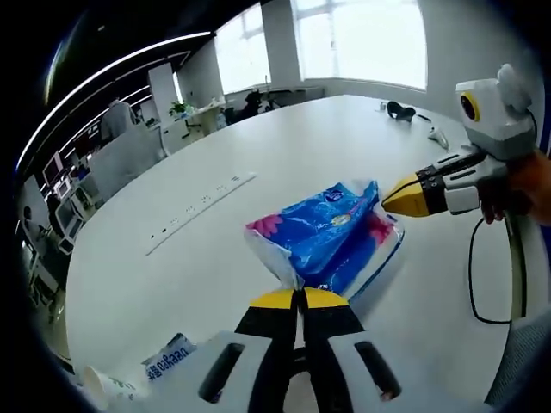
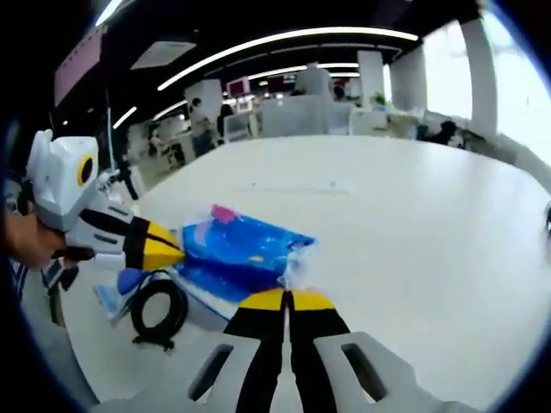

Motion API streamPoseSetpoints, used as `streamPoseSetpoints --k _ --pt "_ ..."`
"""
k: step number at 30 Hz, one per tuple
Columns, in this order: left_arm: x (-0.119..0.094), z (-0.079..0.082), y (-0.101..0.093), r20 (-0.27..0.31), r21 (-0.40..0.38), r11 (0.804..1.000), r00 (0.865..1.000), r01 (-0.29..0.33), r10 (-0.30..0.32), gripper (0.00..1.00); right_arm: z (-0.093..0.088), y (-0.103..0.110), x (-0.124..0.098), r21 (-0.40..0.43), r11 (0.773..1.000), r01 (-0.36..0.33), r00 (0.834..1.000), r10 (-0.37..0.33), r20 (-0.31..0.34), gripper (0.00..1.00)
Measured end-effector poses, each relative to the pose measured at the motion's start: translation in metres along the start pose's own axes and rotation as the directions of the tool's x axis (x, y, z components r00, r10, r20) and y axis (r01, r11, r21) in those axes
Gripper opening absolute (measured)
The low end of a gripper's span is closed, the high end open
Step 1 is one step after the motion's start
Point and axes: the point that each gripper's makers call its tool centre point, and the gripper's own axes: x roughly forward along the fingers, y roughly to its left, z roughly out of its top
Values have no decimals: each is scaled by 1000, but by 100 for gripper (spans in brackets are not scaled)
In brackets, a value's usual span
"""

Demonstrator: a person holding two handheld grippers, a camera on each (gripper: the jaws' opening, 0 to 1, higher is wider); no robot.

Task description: Arrange the tabletop items into an orderly group along one side of the table until the central work area is clear of visible clutter.

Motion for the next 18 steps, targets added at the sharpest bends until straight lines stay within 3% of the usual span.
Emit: streamPoseSetpoints --k 18 --pt "36 -3 -3 -31 -2 999 998 45 -45 1 -9 -29 25 10 1000 26 999 -26 -23 0"
